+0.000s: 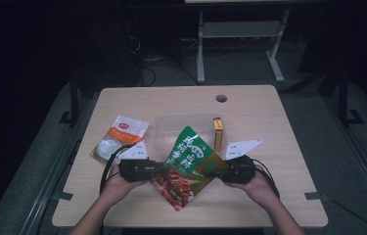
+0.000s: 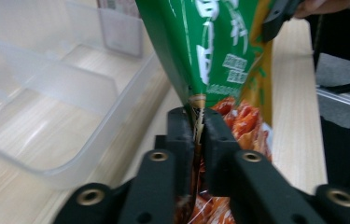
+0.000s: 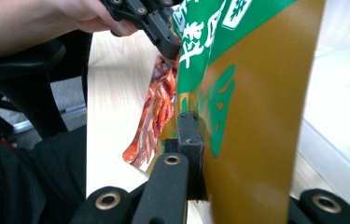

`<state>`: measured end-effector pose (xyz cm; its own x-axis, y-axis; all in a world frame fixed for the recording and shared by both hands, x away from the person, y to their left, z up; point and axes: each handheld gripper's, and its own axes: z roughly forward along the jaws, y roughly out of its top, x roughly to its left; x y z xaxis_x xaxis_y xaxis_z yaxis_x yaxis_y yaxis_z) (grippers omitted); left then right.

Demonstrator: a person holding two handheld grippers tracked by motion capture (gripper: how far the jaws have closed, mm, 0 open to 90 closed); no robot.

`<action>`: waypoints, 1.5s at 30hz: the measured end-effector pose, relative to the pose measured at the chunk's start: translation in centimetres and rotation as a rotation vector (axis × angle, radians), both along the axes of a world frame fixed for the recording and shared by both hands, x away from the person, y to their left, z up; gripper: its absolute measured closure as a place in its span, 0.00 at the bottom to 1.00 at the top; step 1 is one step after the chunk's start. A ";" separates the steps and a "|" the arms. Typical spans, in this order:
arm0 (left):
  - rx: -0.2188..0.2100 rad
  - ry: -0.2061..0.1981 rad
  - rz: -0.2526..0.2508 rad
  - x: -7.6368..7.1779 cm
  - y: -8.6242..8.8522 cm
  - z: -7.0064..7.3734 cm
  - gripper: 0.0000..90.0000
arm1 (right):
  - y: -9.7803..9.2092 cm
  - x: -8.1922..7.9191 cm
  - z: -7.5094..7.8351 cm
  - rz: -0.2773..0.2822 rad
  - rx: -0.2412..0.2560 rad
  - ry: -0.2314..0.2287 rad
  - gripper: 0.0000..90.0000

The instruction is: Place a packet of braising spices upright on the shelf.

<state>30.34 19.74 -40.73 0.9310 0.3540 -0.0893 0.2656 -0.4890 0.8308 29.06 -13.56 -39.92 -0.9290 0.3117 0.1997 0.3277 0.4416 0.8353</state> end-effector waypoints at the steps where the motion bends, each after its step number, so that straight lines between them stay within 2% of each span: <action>1: 0.006 -0.007 0.006 0.0 0.1 0.0 0.79 | 0.2 -0.1 0.3 0.011 -0.009 -0.009 1.00; 3: 0.012 -0.012 0.025 0.0 0.5 0.1 0.71 | 0.3 -0.1 0.5 0.018 -0.013 -0.015 1.00; 5: 0.029 -0.020 0.065 0.0 1.2 0.1 0.64 | 0.5 -0.1 0.8 0.029 -0.030 -0.037 1.00; 8: 0.027 -0.021 0.098 -0.1 2.1 0.0 0.60 | 0.3 -0.1 1.2 0.037 -0.027 -0.047 1.00; 13: 0.020 -0.017 0.122 -0.2 2.8 -0.1 0.55 | 0.1 0.1 2.4 0.049 -0.003 -0.084 1.00; 16: 0.019 -0.015 0.120 -0.2 2.8 -0.3 0.54 | 0.1 0.1 2.9 0.048 -0.002 -0.100 1.00; 20: 0.063 -0.018 0.104 -0.2 2.5 -0.8 0.50 | -0.3 0.2 3.5 0.050 -0.008 -0.116 1.00; 22: 0.065 -0.014 0.099 -0.2 2.4 -1.0 0.49 | -0.4 0.2 3.7 0.054 -0.008 -0.125 1.00; 23: 0.074 -0.013 0.091 -0.2 2.3 -1.1 0.47 | -0.6 0.1 4.4 0.057 -0.029 -0.157 1.00; 27: 0.092 -0.011 0.073 -0.2 2.0 -1.2 0.43 | -1.0 0.0 5.2 0.047 -0.025 -0.164 1.00; 28: 0.089 -0.007 0.073 -0.2 2.0 -1.3 0.41 | -1.2 0.0 5.7 0.042 -0.040 -0.185 1.00; 31: 0.103 0.006 0.067 -0.1 1.8 -1.7 0.38 | -1.4 0.0 6.4 0.042 -0.055 -0.205 1.00; 35: 0.111 0.009 0.064 -0.1 1.6 -1.9 0.34 | -1.8 0.0 7.6 0.033 -0.045 -0.226 1.00; 40: 0.098 0.017 0.073 -0.1 1.5 -2.1 0.34 | -2.0 0.4 9.1 0.027 -0.036 -0.248 1.00; 45: 0.095 0.017 0.073 -0.1 1.5 -2.1 0.34 | -1.8 0.8 10.5 0.037 -0.058 -0.268 1.00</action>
<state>30.22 21.29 -42.88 0.9010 0.4284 -0.0679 0.3172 -0.5441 0.7768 29.88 -15.36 -29.42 -0.9572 0.2803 -0.0720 0.0813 0.4992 0.8627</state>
